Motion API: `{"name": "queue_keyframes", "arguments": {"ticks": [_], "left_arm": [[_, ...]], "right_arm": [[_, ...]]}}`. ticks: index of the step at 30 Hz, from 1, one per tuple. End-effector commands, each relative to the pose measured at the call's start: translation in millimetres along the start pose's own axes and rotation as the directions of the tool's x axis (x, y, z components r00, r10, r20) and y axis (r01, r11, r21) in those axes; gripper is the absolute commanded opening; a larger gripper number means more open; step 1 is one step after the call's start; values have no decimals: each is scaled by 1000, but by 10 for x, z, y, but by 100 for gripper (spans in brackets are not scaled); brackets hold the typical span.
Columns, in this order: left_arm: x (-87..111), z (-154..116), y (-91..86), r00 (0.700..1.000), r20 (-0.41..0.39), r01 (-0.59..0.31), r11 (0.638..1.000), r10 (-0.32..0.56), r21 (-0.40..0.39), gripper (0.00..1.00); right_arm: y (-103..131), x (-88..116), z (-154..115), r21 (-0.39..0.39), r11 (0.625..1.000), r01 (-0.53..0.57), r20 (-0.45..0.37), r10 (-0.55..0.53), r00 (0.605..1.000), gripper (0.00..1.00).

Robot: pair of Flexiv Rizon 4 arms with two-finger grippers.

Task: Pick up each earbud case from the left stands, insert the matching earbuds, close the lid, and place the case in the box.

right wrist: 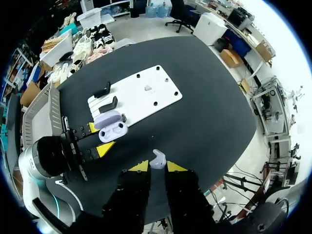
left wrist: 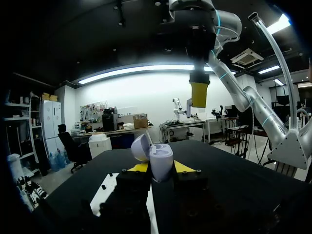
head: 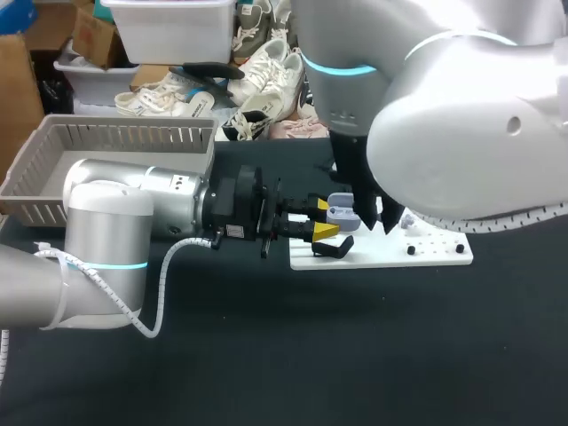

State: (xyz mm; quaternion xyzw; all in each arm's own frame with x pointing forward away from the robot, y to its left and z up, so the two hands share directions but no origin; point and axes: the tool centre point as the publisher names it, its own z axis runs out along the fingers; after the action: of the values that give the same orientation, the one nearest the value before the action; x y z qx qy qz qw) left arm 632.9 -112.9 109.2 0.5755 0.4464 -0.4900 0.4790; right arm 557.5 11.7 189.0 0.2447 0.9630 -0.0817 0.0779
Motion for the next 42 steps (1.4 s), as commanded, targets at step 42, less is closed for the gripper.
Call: {"name": "queue_keyframes", "arguments": {"ticks": [42], "left_arm": [[2,-1,2,1000,1,-1,1000,1,0,0]], "right_arm": [[551,-274,199,62,991,117,-34,-115,993,0]]}}
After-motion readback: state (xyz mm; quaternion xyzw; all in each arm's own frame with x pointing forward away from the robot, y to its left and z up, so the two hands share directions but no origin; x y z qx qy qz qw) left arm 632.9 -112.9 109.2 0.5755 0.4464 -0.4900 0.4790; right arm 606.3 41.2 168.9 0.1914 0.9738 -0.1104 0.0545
